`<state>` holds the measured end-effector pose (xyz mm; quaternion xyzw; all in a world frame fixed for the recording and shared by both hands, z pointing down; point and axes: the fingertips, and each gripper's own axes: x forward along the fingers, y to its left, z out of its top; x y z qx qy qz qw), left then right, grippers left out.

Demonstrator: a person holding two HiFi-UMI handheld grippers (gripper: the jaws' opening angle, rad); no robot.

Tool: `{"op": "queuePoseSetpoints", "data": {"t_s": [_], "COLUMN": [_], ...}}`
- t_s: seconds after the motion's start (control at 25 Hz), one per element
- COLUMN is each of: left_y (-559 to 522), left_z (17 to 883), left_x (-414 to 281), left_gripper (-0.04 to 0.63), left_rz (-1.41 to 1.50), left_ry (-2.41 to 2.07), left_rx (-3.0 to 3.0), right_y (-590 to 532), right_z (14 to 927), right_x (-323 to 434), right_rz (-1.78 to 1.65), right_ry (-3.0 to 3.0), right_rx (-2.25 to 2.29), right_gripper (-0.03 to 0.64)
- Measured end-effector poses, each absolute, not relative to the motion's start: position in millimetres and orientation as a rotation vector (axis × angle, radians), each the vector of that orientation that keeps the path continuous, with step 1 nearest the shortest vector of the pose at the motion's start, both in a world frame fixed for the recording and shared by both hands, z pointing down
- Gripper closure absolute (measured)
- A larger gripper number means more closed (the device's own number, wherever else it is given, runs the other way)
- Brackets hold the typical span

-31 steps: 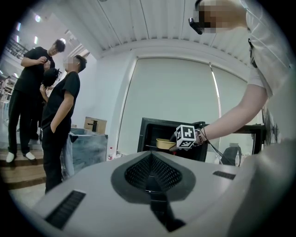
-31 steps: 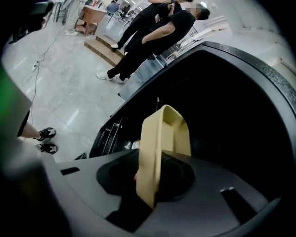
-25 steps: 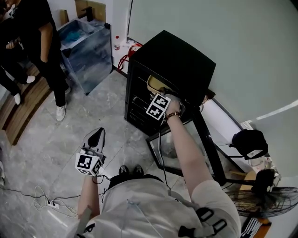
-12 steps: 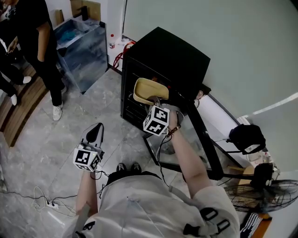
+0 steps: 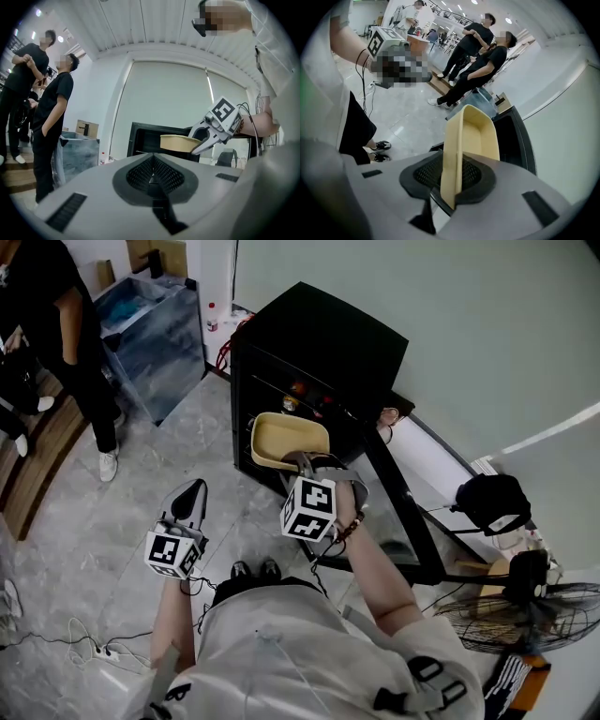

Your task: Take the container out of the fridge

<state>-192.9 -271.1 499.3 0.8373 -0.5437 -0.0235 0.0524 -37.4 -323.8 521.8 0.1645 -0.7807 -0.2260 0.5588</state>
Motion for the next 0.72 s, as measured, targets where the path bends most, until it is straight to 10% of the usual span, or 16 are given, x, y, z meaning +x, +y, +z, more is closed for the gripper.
{"op": "queuePoseSetpoints", "data": {"t_s": [0.72], "left_y": [-265], "left_z": [490], "left_x": [-184], "left_gripper": [0.589], "left_rz": [-0.051], "left_ry": [-1.657], "left_rx": [2.570], "right_y": [-294], "right_z": [520], "right_x": [-37], "right_rz": [-0.536], "right_ry": [-1.868], "right_rx": [0.341], "right_gripper": [0.534]}}
